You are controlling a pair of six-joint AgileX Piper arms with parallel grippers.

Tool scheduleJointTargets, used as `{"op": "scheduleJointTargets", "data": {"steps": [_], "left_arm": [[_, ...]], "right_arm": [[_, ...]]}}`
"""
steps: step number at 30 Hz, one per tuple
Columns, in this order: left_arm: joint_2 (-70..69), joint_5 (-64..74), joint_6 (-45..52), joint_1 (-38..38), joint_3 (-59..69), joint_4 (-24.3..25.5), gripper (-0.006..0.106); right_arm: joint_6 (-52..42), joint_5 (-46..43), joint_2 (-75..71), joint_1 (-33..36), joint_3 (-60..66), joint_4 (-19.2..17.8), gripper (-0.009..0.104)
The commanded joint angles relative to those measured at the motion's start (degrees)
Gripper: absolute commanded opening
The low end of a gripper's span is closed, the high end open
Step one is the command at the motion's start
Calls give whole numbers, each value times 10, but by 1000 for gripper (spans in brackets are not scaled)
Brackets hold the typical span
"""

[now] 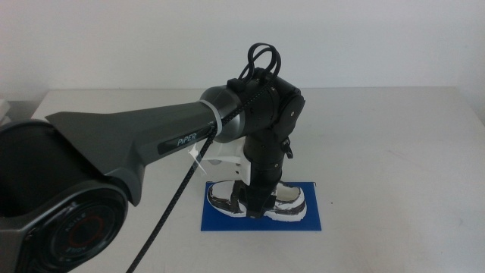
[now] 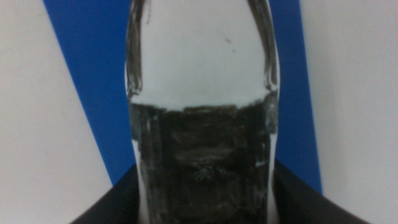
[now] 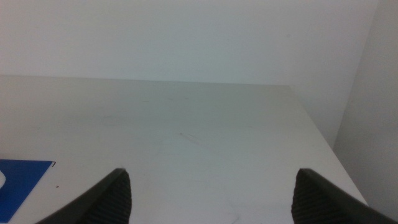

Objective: Use one arm to grab the shoe from the table and place it on the mat.

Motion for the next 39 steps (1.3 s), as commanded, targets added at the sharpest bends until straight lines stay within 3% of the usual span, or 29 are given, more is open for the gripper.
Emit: {"op": "scheduleJointTargets", "data": {"steps": [1,7,8,9,12,17,31,39], "left_arm": [[-30,1,-14,1,-16,4,-2],[-25,1,-14,0,-17,1,2],[-25,1,-14,0,-17,2,19],[-25,8,-14,0,-17,3,63],[-26,10,-14,0,-17,4,73],[-28,10,-14,0,-17,4,79],[-45,94,-13,0,-75,5,80],[-62,93,-13,0,-77,6,86]], "right_arm": [[-7,-45,-12,-3,-5,-5,66],[-7,-45,-12,-3,-5,-5,66],[-7,-45,-12,-3,-5,-5,66],[-7,-45,-12,-3,-5,-5,66],[-7,-45,-12,-3,-5,-5,66],[-7,-45,-12,-3,-5,-5,66],[-7,-45,-12,-3,-5,-5,66],[-7,-45,-12,-3,-5,-5,66]]}}
